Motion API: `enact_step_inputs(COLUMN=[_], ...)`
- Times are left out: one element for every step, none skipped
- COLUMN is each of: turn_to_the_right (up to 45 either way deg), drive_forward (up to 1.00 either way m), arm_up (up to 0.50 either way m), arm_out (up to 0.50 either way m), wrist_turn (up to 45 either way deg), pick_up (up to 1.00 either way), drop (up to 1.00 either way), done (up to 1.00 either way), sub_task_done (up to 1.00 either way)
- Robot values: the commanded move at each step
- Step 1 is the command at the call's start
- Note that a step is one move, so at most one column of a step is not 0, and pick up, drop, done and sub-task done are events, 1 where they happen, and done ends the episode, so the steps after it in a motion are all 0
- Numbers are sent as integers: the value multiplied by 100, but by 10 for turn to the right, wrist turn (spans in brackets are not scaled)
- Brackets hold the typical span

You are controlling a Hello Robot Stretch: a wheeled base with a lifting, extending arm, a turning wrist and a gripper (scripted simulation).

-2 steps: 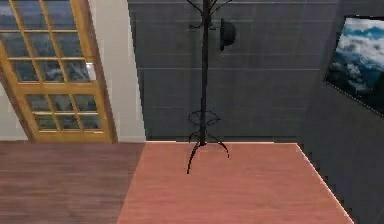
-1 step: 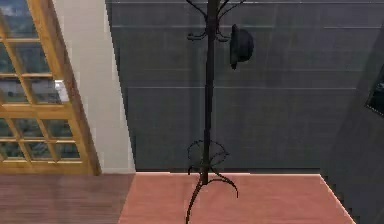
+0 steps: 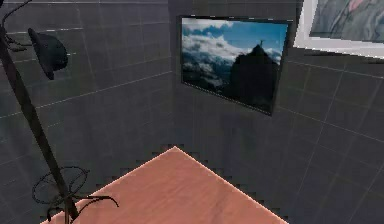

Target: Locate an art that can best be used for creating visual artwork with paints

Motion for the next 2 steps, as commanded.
enact_step_inputs(turn_to_the_right=[0, 90], drive_forward=[45, 0], arm_up=[0, 0], arm_out=[0, 0], wrist_turn=[0, 0], pick_up=[0, 0], drop=[0, 0], done=[0, 0], sub_task_done=[0, 0])
